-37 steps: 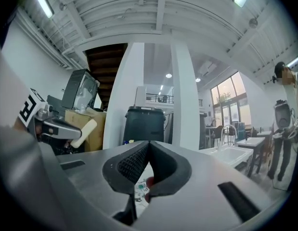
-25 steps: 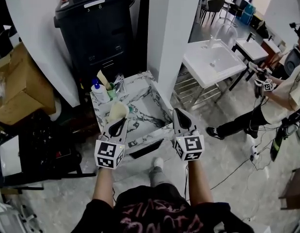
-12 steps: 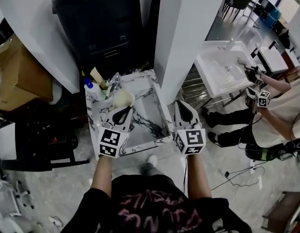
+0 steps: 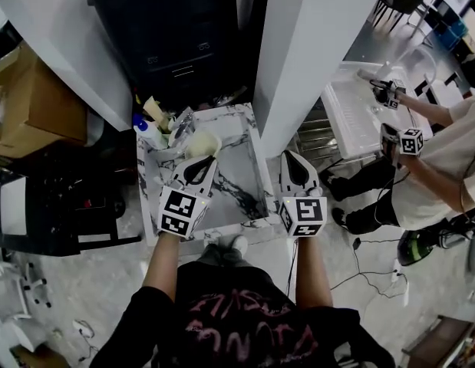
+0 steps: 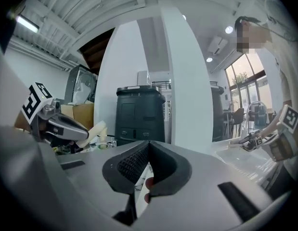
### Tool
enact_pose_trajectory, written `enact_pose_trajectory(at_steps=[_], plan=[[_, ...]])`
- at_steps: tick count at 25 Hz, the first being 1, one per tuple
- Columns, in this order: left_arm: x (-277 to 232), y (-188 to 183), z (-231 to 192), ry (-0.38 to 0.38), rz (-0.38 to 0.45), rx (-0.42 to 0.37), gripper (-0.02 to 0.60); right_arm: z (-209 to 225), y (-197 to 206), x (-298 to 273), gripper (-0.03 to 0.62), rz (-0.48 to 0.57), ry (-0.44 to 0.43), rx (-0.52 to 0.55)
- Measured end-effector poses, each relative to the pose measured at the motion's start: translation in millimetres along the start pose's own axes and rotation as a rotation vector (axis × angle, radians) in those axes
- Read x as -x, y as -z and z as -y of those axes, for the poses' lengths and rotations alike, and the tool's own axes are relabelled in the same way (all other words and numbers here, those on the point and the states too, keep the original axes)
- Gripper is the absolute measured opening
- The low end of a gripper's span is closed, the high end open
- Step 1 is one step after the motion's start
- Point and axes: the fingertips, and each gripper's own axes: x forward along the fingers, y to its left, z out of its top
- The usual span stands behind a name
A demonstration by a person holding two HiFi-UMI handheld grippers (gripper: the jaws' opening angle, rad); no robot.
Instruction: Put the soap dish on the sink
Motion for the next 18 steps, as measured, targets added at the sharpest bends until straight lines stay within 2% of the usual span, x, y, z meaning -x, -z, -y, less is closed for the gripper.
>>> enact_pose_trajectory(at_steps=[5, 13, 18], plan=[[-13, 4, -5, 0.016, -0.019, -0.001, 0.020, 6, 4, -7, 0.012, -0.011, 0.009, -0.014], [-53, 15, -14, 0.080, -0.095, -0.072, 0.020, 19, 15, -22, 0.014, -0.054, 0.028, -0.017], [-90, 32, -24, 0.126, -0.171, -0.150, 0.021, 25, 21, -41, 0.014, -0.075, 0.029, -0.030]])
